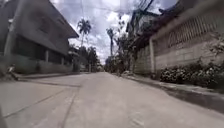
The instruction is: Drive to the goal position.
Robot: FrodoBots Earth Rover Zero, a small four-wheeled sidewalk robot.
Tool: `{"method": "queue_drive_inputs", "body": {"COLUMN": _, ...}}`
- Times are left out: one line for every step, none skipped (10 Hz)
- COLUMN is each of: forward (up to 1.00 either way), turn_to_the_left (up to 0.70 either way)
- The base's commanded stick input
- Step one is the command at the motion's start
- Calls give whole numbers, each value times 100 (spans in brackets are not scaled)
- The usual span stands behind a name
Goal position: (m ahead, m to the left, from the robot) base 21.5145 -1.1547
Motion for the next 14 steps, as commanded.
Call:
{"method": "queue_drive_inputs", "body": {"forward": 50, "turn_to_the_left": -21}}
{"method": "queue_drive_inputs", "body": {"forward": 50, "turn_to_the_left": -19}}
{"method": "queue_drive_inputs", "body": {"forward": 50, "turn_to_the_left": -18}}
{"method": "queue_drive_inputs", "body": {"forward": 50, "turn_to_the_left": -17}}
{"method": "queue_drive_inputs", "body": {"forward": 50, "turn_to_the_left": -12}}
{"method": "queue_drive_inputs", "body": {"forward": 50, "turn_to_the_left": -10}}
{"method": "queue_drive_inputs", "body": {"forward": 50, "turn_to_the_left": -9}}
{"method": "queue_drive_inputs", "body": {"forward": 50, "turn_to_the_left": -9}}
{"method": "queue_drive_inputs", "body": {"forward": 50, "turn_to_the_left": -8}}
{"method": "queue_drive_inputs", "body": {"forward": 50, "turn_to_the_left": -8}}
{"method": "queue_drive_inputs", "body": {"forward": 50, "turn_to_the_left": -7}}
{"method": "queue_drive_inputs", "body": {"forward": 50, "turn_to_the_left": -7}}
{"method": "queue_drive_inputs", "body": {"forward": 50, "turn_to_the_left": -8}}
{"method": "queue_drive_inputs", "body": {"forward": 50, "turn_to_the_left": -8}}
